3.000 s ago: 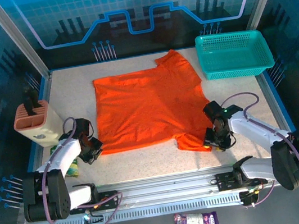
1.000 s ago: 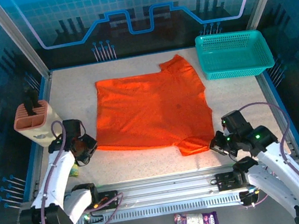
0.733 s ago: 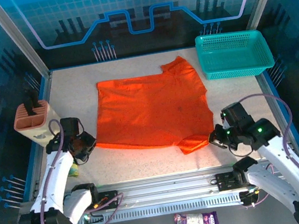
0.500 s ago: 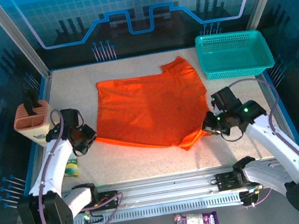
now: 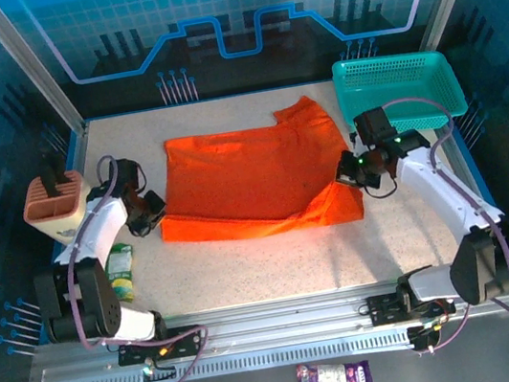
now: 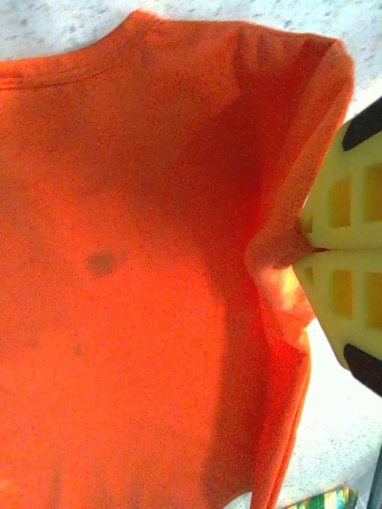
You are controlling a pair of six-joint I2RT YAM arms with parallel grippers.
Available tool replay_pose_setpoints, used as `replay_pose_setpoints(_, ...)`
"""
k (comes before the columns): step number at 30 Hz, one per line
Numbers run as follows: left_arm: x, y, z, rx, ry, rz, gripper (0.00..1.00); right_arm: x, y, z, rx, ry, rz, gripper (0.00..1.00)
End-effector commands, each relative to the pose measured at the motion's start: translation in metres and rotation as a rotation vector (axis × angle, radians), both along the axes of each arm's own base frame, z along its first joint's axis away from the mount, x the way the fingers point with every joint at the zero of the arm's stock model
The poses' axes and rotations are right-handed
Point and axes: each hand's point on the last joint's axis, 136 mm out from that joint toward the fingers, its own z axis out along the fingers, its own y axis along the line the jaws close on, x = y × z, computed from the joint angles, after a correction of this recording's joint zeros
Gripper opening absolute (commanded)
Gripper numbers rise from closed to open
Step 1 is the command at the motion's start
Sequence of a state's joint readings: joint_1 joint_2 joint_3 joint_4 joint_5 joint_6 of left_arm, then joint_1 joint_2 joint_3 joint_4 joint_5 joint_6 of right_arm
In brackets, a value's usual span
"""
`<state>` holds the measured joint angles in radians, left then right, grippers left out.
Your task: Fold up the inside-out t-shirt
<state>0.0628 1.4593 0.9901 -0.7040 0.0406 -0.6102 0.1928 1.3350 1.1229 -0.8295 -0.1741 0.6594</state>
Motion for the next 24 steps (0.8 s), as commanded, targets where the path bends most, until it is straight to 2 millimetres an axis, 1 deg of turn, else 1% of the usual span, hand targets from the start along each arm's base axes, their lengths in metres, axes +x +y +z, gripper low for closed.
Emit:
replay_pose_setpoints(1, 0.021, 0.012, 0.004, 0.06, -0.033, -0.03, 0.03, 0.024, 0.0, 0.011, 0.01, -0.06, 0.031, 0.0)
replay_pose_setpoints(8, 0.042, 0.014, -0.014, 0.064, 0.014, -0.056, 0.04, 0.049, -0.002, -0.007, -0.018, -0.026, 0.043, 0.0)
replay_pose_setpoints(14, 0.053, 0.017, -0.027, 0.074, 0.035, -0.06, 0.07, 0.068, -0.004, -0.014, -0.049, -0.021, 0.053, 0.0)
replay_pose_setpoints(18, 0.06, 0.016, -0.033, 0.07, 0.043, -0.074, 0.09, 0.075, -0.004, -0.021, -0.055, -0.003, 0.066, 0.0)
replay_pose_setpoints(24, 0.069, 0.014, -0.036, 0.059, 0.038, -0.087, 0.09, 0.079, -0.006, -0.027, -0.064, 0.007, 0.063, 0.0)
